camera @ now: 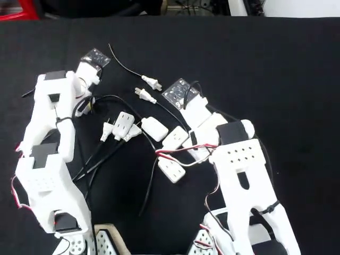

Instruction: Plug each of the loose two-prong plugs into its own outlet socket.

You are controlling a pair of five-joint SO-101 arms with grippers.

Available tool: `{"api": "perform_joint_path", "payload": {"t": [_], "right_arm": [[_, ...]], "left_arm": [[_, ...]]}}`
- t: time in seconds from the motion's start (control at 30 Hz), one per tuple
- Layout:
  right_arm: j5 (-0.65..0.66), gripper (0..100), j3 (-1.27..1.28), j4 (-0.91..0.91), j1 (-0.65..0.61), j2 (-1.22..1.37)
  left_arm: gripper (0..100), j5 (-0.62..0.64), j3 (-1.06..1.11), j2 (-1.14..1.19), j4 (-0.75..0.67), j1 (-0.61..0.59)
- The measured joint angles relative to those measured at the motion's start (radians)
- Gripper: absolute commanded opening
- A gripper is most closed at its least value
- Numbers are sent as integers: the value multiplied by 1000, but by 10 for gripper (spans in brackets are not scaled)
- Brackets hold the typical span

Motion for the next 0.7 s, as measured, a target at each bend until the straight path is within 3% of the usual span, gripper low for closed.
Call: {"api": "perform_joint_path", "payload": {"t": [0.13, 0.3, 0.4, 0.7], "right_arm": [[0, 286, 0, 0, -2, 0], [0, 286, 0, 0, -2, 0], [0, 286, 0, 0, -2, 0], [0, 286, 0, 0, -2, 0]], "left_arm": [[39, 3, -101, 0, 186, 8], [211, 98, -236, 0, 399, 12], [268, 149, -278, 0, 440, 12], [256, 196, -290, 0, 503, 12]]}}
